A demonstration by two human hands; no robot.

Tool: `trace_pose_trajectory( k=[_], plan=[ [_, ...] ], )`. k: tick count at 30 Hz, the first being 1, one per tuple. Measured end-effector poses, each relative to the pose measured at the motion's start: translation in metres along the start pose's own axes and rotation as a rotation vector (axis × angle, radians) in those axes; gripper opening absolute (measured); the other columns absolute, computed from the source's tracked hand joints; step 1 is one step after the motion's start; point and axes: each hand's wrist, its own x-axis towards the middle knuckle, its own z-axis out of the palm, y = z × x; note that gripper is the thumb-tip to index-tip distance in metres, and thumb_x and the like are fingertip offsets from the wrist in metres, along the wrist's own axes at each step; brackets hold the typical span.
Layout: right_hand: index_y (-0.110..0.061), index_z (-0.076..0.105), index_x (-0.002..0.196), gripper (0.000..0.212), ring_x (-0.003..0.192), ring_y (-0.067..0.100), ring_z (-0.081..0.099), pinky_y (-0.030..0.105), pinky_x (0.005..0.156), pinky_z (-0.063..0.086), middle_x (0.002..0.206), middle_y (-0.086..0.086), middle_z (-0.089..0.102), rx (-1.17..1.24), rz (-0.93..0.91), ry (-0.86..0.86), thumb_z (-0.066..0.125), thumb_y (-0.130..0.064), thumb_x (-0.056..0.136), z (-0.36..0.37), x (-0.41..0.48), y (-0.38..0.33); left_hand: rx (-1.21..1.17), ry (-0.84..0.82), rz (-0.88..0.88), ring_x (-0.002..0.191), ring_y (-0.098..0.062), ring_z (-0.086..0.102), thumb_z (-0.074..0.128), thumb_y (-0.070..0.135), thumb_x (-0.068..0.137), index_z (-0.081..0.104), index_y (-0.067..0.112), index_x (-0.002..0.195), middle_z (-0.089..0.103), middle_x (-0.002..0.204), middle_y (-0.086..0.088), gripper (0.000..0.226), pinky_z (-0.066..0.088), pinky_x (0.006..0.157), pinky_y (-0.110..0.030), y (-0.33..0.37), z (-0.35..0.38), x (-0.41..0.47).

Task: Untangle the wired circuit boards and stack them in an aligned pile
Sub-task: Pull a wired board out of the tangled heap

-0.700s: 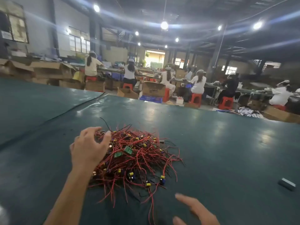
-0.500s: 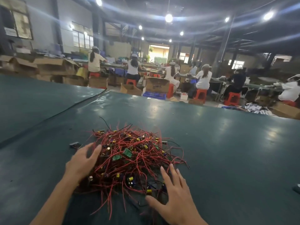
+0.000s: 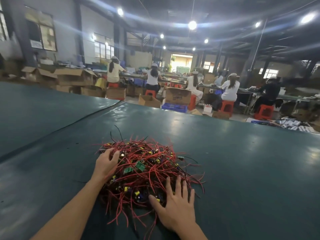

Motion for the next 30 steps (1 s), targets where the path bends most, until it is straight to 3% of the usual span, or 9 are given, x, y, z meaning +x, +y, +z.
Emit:
trace_pose_trajectory(
  k=[3,7,9,11,16,19,24,28,30],
  plan=[
    [-0.031,-0.018,0.154,0.099,0.148,0.026,-0.025,0.049,0.116,-0.02,0.161,0.003,-0.026,0.05,-0.062,0.016,0.009,-0.089,0.078,-0.007,0.009,0.007,0.049,0.009,0.005,0.121,-0.033,0.05,0.045,0.036,0.102,0.05,0.006,0.138,0.057,0.13,-0.021,0.047,0.039,0.101,-0.044,0.004,0.012,0.011],
    [-0.031,0.006,0.158,0.073,0.152,0.015,-0.006,0.036,0.12,-0.011,0.166,-0.006,-0.001,0.256,-0.189,0.126,0.026,-0.066,0.097,-0.016,-0.001,0.021,0.514,-0.378,-0.061,0.135,-0.032,0.041,0.028,0.038,0.106,0.032,0.01,0.151,0.037,0.152,-0.018,0.053,0.037,0.107,-0.031,0.039,-0.007,0.031],
    [-0.036,0.031,0.153,0.057,0.149,0.01,0.014,0.033,0.122,0.002,0.161,-0.013,0.025,0.231,-0.234,0.183,0.035,-0.053,0.099,-0.016,-0.011,0.029,0.818,-0.477,-0.037,0.115,-0.026,0.057,0.04,0.03,0.102,0.041,0.009,0.144,0.051,0.141,-0.015,0.048,0.05,0.081,-0.016,0.08,-0.034,0.039],
    [-0.04,0.048,0.142,0.046,0.14,0.011,0.029,0.032,0.117,0.015,0.15,-0.019,0.041,0.148,-0.308,0.232,0.041,-0.049,0.097,-0.015,-0.02,0.033,0.948,-0.345,0.088,0.093,-0.021,0.066,0.049,0.025,0.091,0.056,0.014,0.129,0.064,0.118,-0.008,0.041,0.055,0.076,-0.023,0.128,-0.054,0.041],
    [-0.039,0.076,0.087,0.027,0.077,0.006,0.062,0.024,0.07,0.053,0.084,-0.023,0.066,0.059,-0.405,0.482,0.085,-0.052,0.065,-0.029,-0.042,0.039,0.228,-0.304,0.411,0.046,-0.012,0.062,0.051,0.031,0.098,0.067,0.017,0.087,0.065,0.052,0.0,0.024,0.052,0.053,-0.026,0.192,-0.019,-0.034],
    [-0.033,0.077,0.091,0.026,0.074,0.003,0.059,0.018,0.064,0.052,0.083,-0.02,0.064,0.203,-0.392,0.547,0.072,-0.055,0.078,-0.042,-0.046,0.058,0.08,-0.193,0.698,0.043,-0.017,0.049,0.049,0.04,0.098,0.061,0.013,0.067,0.056,0.052,-0.001,0.043,0.039,0.045,-0.025,0.176,0.014,-0.098],
    [-0.026,0.074,0.087,0.019,0.062,0.002,0.054,0.023,0.057,0.045,0.084,-0.015,0.062,0.427,-0.169,1.047,0.073,-0.042,0.078,-0.084,-0.049,0.085,-0.212,-0.35,1.078,0.048,-0.012,0.038,0.038,0.042,0.102,0.044,0.017,0.062,0.042,0.055,0.005,0.047,0.03,0.047,-0.026,0.146,0.056,-0.183],
    [-0.016,0.076,0.095,0.022,0.07,0.01,0.062,0.024,0.06,0.05,0.094,-0.007,0.066,0.465,-0.181,1.178,0.074,-0.032,0.081,-0.081,-0.052,0.08,-0.474,-0.503,0.613,0.06,-0.02,0.059,0.047,0.053,0.09,0.062,0.014,0.083,0.062,0.07,-0.002,0.042,0.05,0.055,-0.039,0.142,0.091,-0.199],
    [-0.011,0.077,0.1,0.021,0.081,0.016,0.067,0.029,0.067,0.055,0.098,0.0,0.069,0.429,-0.262,1.155,0.074,-0.022,0.082,-0.066,-0.055,0.077,-0.653,-0.521,0.374,0.064,-0.015,0.062,0.057,0.052,0.08,0.064,0.023,0.106,0.066,0.081,0.002,0.039,0.05,0.055,-0.03,0.135,0.099,-0.194]
  ],
)
